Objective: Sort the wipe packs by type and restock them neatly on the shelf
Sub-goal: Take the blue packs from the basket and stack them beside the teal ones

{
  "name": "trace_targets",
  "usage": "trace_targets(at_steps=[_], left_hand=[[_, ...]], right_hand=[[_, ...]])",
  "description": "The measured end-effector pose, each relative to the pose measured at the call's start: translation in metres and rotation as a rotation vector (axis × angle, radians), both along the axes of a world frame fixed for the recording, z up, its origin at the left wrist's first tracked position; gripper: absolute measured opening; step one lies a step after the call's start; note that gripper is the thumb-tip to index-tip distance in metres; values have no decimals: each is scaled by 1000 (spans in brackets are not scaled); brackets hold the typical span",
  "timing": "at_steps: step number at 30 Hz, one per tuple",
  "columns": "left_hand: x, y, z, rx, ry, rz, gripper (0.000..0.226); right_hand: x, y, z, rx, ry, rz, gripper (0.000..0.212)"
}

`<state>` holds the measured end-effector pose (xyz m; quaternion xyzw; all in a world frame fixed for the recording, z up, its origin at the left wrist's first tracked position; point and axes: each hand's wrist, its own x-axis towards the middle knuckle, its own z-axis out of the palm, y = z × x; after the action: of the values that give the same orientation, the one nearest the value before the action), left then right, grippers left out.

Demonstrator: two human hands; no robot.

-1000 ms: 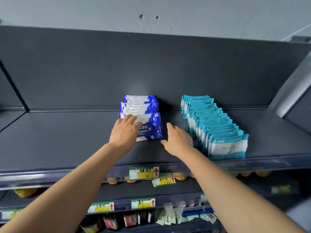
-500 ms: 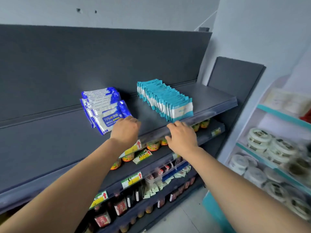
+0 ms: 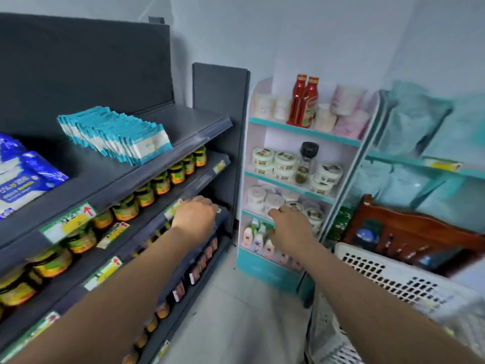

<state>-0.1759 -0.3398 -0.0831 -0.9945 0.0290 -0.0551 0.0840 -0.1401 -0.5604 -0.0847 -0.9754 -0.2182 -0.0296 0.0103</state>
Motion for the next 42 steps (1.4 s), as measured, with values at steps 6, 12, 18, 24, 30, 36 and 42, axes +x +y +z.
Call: trace_targets(at_steps=[6,12,18,24,30,36,42], left_hand=[[14,-136,-33,15,90,-150,29],[10,-266,-65,-22,114,-233,24],[13,-374,-91,-40,152,-338,22],[40,-446,-121,-58,236,-411,21],[93,-501,-166,-52,409,-441,23],[146,-537,-221,-59,555,-434,23],[176,-560,-272,-18,644,-423,24]], right_hand=[[-23,-136,-18,-1,44,-164,40],[-52,-262,-46,-22,119,-263,34],[-66,-363,-74,-31,195,-375,32],[-57,-429,-105,-27,284,-488,34],[-21,-482,-148,-55,402,-542,33],[26,-520,-192,-11,508,-594,39],[56,-548,-250,27,618,-648,36]])
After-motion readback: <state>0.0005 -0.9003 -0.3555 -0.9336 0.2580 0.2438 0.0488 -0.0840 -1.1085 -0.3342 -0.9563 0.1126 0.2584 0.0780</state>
